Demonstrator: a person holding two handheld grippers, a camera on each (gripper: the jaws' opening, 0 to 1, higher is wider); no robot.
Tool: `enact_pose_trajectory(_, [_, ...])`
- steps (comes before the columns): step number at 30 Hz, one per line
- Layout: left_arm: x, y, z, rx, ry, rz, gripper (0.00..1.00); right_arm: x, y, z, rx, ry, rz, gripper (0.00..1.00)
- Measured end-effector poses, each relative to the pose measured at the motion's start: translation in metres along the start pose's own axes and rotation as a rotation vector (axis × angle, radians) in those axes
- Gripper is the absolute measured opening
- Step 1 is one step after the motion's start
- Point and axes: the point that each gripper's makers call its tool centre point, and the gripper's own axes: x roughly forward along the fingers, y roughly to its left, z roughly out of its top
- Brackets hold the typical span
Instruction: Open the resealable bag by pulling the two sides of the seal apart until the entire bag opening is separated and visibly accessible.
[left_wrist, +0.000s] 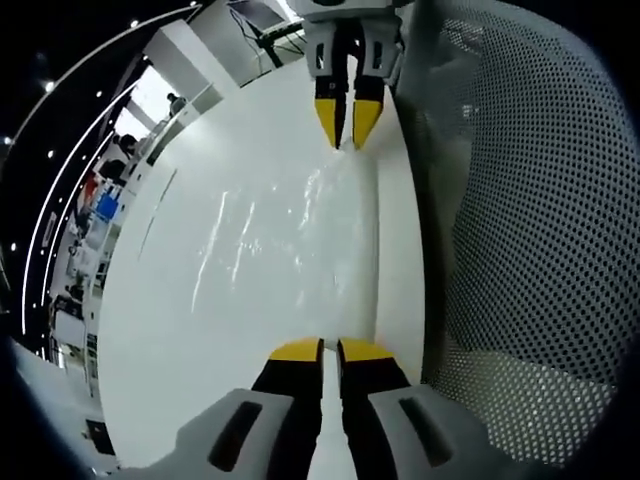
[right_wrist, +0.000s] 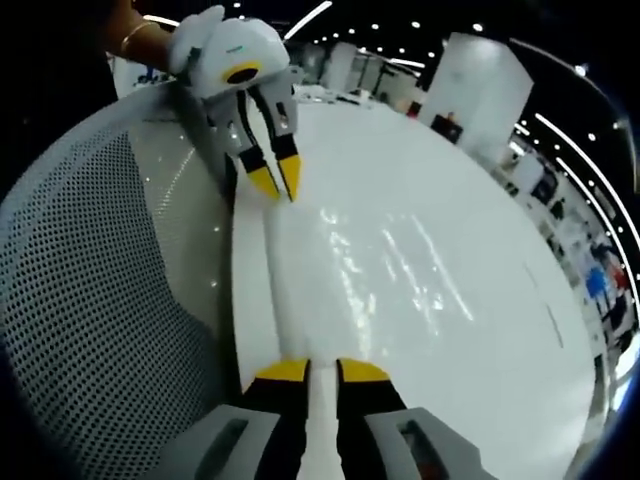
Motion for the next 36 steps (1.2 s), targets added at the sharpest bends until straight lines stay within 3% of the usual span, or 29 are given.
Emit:
enact_pose_trajectory(12, [-0.009,-0.011,0.003,-0.093,-0.022,-0.035,0.2,-0.005,0.012,0.004,0.027,-0.01,0.011,0.08])
enact_pose_trajectory(15, [-0.009,-0.011,0.006,-0.13,-0.039,-0.031,0.18,-0.003,0.013,0.006,0.032,-0.014,0.012,0.08])
enact_pose_trajectory(24, [0.0,-0.005,0.014,-0.135,-0.046,-0.027,0.06,0.005,0.011,0.014,0.024,-0.021,0.011,0.07])
enact_pose_trajectory(36, [0.011,0.006,0.013,-0.169,-0.038,-0.02,0.01,0.013,-0.004,0.013,0.034,-0.01,-0.003,0.04])
